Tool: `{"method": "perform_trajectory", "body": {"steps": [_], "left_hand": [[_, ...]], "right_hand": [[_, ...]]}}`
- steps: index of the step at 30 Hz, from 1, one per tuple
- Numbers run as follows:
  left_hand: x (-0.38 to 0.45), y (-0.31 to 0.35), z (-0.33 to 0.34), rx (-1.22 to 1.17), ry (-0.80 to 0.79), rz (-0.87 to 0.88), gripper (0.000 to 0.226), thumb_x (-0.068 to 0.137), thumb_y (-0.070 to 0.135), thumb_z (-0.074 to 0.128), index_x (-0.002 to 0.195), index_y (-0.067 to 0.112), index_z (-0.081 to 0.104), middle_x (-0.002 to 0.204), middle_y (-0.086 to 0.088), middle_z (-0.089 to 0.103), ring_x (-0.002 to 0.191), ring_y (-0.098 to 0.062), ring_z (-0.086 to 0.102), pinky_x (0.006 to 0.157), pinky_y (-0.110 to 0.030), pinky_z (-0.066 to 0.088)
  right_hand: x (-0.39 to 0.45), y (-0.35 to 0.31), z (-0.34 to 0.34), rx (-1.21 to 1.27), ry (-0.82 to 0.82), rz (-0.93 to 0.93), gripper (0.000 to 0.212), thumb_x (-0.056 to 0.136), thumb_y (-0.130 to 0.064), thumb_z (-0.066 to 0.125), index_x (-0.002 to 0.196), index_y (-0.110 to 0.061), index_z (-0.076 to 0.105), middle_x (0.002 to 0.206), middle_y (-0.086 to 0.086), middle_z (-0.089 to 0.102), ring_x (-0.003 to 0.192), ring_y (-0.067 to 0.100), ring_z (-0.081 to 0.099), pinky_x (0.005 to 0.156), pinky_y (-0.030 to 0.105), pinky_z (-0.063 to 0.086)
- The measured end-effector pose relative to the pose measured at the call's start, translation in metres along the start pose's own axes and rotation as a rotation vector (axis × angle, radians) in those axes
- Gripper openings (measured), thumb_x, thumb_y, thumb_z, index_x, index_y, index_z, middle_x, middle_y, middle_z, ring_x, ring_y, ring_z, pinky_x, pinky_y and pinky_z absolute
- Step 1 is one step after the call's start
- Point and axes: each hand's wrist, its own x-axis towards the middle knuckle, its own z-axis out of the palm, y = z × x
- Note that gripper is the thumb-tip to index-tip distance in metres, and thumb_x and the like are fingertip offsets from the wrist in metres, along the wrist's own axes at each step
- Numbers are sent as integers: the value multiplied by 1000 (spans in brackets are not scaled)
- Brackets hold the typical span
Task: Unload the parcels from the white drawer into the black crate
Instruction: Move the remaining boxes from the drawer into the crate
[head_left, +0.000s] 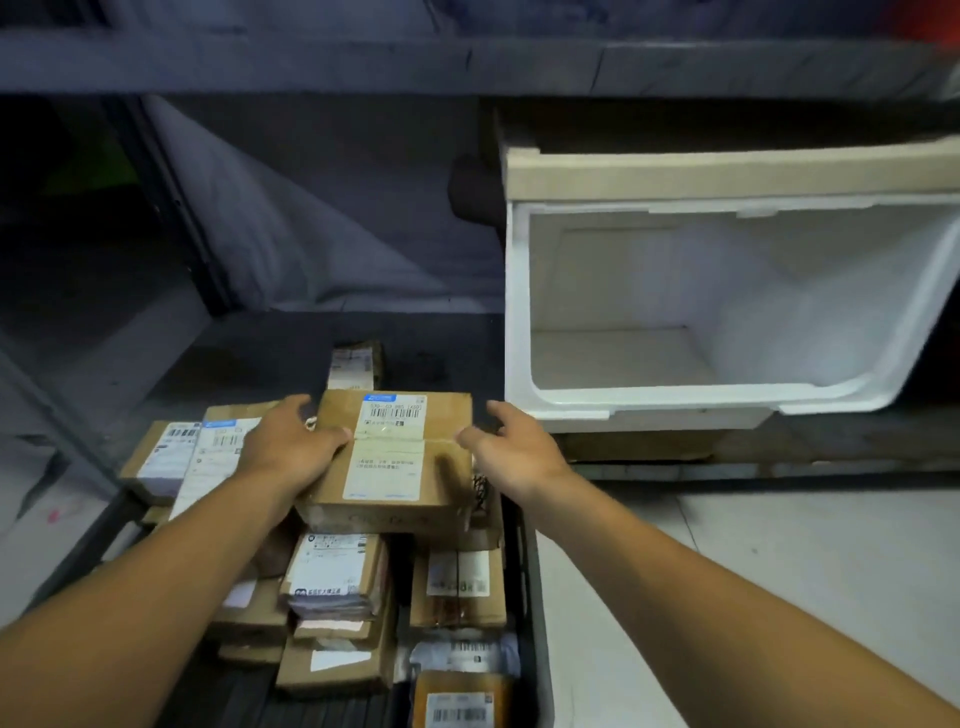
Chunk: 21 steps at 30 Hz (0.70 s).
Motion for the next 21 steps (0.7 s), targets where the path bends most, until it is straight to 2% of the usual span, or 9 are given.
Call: {"method": "perform_trajectory", "body": {"steps": [4, 7, 11, 15, 18, 21], "left_hand": [[-1, 16, -8, 11, 5, 28, 57, 93, 26, 71, 145, 18, 50, 139, -11, 58, 115, -31, 57, 89, -36, 43], [11, 28, -12, -5, 13, 50, 60, 93, 30, 69, 148, 22, 47, 142, -9, 57, 125, -31, 55, 94, -38, 43], [40, 40, -16, -42, 32, 72, 53, 94, 35, 68, 144, 22, 54, 141, -7, 59, 129, -30, 54, 99, -35, 41], [80, 41, -17, -72, 13, 79, 51, 96, 41, 65, 141, 17, 57, 144, -8, 57, 132, -30, 52, 104, -36, 42], [110, 40, -18, -72, -19, 70, 44, 97, 40, 65, 132, 14, 63, 137, -9, 61, 125, -29, 56, 100, -34, 42], [137, 38, -18, -104, -77, 47, 40, 97, 37, 64, 128, 12, 64, 129, -7, 63, 110, -23, 56, 97, -34, 42]], "right_hand": [[5, -22, -6, -88, -8, -88, 67, 99, -38, 62, 158, -23, 34, 159, 0, 43, 143, 24, 43, 116, 39, 39], [16, -41, 1, -125, -17, -133, 67, 98, -44, 61, 158, -26, 35, 160, 0, 41, 145, 25, 41, 116, 40, 39], [44, -67, 17, -141, -23, -156, 68, 97, -48, 62, 156, -27, 37, 160, 0, 41, 145, 25, 40, 117, 40, 37], [83, -91, 34, -121, -33, -116, 67, 94, -50, 63, 154, -28, 41, 154, 1, 48, 138, 24, 47, 103, 33, 40], [114, -103, 47, -98, -56, -54, 66, 95, -51, 62, 154, -27, 41, 155, 1, 46, 139, 26, 45, 109, 38, 39], [146, -109, 63, -100, -74, 30, 64, 95, -52, 61, 151, -24, 46, 148, 3, 53, 132, 27, 50, 103, 37, 40]]}}
